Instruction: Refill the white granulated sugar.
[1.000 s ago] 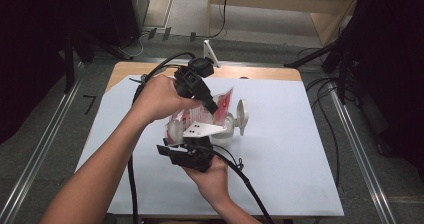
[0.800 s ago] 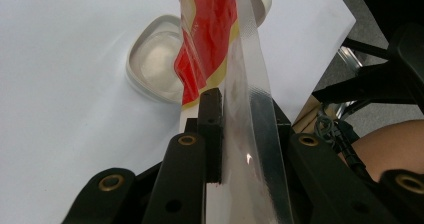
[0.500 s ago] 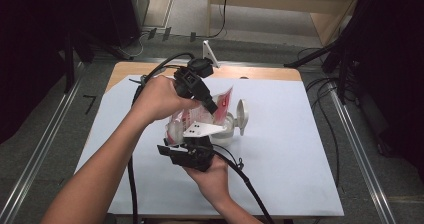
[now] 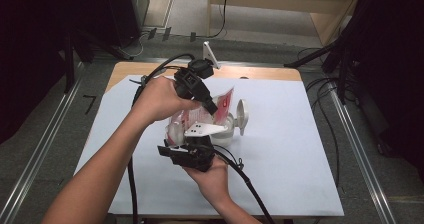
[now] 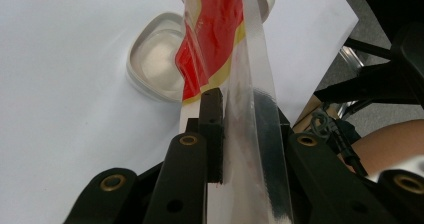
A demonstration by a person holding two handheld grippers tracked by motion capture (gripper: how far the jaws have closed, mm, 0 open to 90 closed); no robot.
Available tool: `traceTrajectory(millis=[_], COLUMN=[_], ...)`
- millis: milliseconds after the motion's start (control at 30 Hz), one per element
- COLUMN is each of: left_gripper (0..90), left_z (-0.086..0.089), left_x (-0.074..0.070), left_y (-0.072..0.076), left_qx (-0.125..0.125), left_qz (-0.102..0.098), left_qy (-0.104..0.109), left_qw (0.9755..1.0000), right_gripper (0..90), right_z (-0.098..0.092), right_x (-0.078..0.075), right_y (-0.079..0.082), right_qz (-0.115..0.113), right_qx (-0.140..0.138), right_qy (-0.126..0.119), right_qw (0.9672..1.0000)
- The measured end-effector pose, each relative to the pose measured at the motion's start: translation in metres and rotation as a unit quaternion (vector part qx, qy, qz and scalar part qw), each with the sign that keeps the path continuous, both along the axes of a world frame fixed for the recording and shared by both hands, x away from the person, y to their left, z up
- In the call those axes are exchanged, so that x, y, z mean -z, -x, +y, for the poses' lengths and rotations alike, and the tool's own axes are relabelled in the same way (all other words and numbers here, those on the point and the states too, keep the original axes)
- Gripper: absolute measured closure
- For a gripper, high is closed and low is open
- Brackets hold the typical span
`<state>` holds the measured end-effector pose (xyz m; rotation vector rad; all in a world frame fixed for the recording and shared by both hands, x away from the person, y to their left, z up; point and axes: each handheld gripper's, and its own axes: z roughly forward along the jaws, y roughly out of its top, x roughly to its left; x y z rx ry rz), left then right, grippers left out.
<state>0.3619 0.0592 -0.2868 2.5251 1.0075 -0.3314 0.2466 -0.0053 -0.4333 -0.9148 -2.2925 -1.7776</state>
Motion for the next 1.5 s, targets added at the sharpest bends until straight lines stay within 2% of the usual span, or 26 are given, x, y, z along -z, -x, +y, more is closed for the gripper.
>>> traceTrajectory(millis=[133, 333, 567, 933, 1033, 1133, 1233, 1500], left_gripper=[79.3, 79.2, 79.5, 79.4, 79.2, 79.4, 79.5, 79.4], left_z=[0.001, -0.001, -0.003, -0.002, -0.004, -0.005, -0.004, -0.004], left_x=[0.001, -0.003, -0.008, -0.008, -0.008, -0.007, -0.008, -0.007], left_y=[0.0, 0.0, 0.001, 0.001, 0.001, 0.001, 0.001, 0.001], left_qx=[-0.003, -0.001, 0.003, 0.001, 0.001, 0.003, 0.002, 0.0], left_qz=[0.002, 0.0, -0.006, -0.004, -0.005, -0.006, -0.006, -0.005], left_qy=[0.001, -0.002, -0.005, -0.002, -0.004, -0.007, -0.004, -0.005], left_qw=[1.0, 1.0, 1.0, 1.0, 1.0, 1.0, 1.0, 1.0], right_gripper=[65.9, 66.5, 67.0, 67.0, 67.0, 67.0, 67.1, 67.4], right_z=[0.001, 0.001, 0.001, 0.002, 0.002, 0.002, 0.002, 0.001], right_x=[0.002, -0.003, -0.008, -0.009, -0.009, -0.008, -0.009, -0.009], right_y=[0.0, 0.0, 0.001, 0.001, 0.002, 0.001, 0.002, 0.0], right_qz=[-0.004, 0.001, -0.006, -0.003, -0.002, -0.001, -0.01, -0.005], right_qx=[0.002, 0.001, 0.002, 0.001, 0.0, -0.001, -0.003, -0.004], right_qy=[0.006, -0.005, -0.004, -0.009, -0.017, -0.016, -0.009, -0.008], right_qw=[1.0, 1.0, 1.0, 1.0, 0.9999, 0.9999, 0.9999, 0.9999])
